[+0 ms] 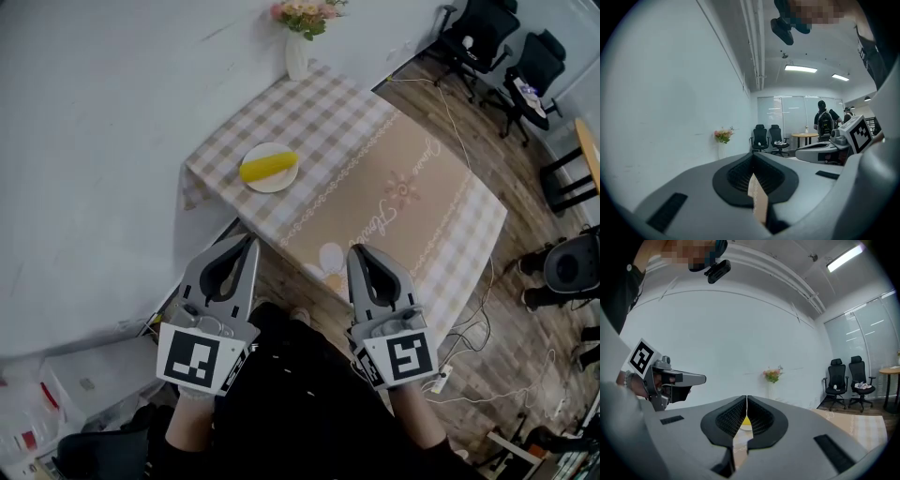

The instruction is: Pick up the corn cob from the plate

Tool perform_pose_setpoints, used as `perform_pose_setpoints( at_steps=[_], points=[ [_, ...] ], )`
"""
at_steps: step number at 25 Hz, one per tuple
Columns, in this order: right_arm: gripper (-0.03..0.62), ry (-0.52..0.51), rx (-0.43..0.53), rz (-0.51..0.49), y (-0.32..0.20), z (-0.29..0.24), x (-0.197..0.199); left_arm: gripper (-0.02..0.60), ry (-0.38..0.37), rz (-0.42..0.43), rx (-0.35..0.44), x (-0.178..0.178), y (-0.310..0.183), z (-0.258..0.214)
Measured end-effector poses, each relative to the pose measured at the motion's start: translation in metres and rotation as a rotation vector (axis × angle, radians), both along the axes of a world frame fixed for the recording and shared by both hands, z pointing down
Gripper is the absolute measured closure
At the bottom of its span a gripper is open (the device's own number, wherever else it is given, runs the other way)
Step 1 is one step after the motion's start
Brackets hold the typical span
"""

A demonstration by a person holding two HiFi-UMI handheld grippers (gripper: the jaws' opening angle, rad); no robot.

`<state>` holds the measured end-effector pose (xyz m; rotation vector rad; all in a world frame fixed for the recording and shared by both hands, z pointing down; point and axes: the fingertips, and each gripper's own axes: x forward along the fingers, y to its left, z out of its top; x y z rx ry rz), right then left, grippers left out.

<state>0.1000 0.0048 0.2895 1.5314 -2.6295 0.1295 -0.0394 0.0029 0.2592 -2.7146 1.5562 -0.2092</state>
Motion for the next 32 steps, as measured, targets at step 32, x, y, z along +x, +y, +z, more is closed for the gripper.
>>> perform_pose_setpoints(
  at_steps=[32],
  points=[
    [0.551,0.028,-0.048,0.133,-0.067,0.019,0.013,0.568,-0.065,0.129,-0.072,0.017,-0.104,0.033]
  ],
)
